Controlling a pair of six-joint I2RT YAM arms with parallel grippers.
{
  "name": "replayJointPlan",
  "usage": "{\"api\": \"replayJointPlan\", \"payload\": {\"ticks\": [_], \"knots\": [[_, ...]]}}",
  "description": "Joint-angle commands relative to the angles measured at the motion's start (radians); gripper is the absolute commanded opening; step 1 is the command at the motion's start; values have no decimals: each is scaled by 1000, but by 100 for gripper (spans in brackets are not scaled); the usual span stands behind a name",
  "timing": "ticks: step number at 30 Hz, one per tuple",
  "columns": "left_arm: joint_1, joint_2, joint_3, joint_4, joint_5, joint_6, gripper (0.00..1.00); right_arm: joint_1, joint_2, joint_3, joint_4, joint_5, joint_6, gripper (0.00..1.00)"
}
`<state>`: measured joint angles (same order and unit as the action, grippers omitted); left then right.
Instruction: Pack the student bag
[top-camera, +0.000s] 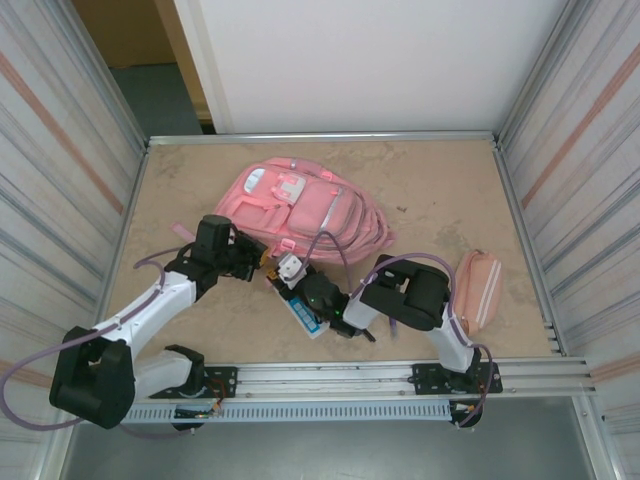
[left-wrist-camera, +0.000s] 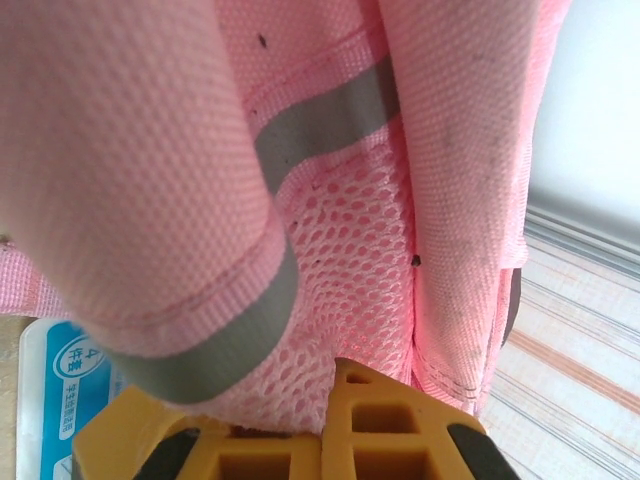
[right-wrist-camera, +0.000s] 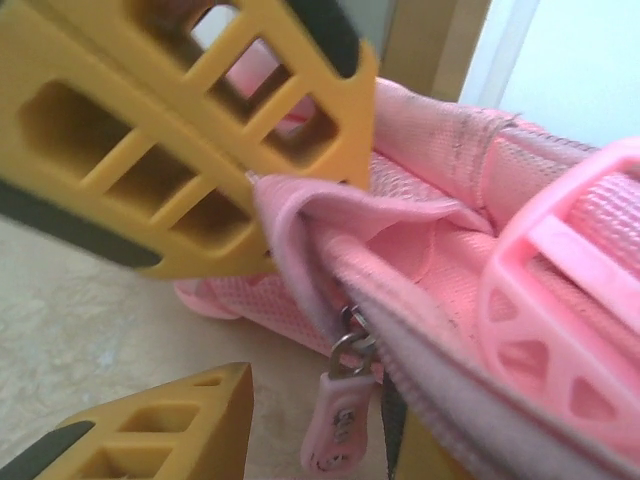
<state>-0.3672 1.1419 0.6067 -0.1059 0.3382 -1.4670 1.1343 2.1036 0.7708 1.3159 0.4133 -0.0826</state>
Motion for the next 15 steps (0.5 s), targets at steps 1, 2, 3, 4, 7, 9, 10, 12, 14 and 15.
{"api": "replayJointPlan", "payload": {"ticks": [1, 2, 3, 4, 7, 9, 10, 12, 14, 15], "knots": [[-24, -25, -15, -23, 65, -9, 0, 1, 9, 48, 92, 78, 56, 30], [-25, -28, -16, -28, 61, -8, 0, 2, 10, 50, 93, 75, 69, 26], [-24, -30, -21, -28, 53, -11, 0, 4, 8, 49, 92, 70, 77, 21], [-24, -29, -25, -27, 46, -15, 0, 10, 5, 47, 92, 69, 81, 18], [-22, -19, -24, -16, 39, -10, 0, 28, -3, 34, 93, 68, 83, 12], [-19, -8, -15, -26, 28, 13, 0, 39, -14, 20, 93, 61, 94, 10], [-18, -1, -12, -32, 14, 22, 0, 44, -26, 5, 92, 61, 108, 9], [-9, 20, -11, -19, 7, 33, 0, 47, -56, -29, 91, 68, 160, 7], [16, 46, -9, 10, 35, 45, 0, 47, -76, -62, 91, 81, 223, 5], [31, 58, -8, 24, 50, 53, 0, 47, -85, -80, 91, 94, 254, 4]]}}
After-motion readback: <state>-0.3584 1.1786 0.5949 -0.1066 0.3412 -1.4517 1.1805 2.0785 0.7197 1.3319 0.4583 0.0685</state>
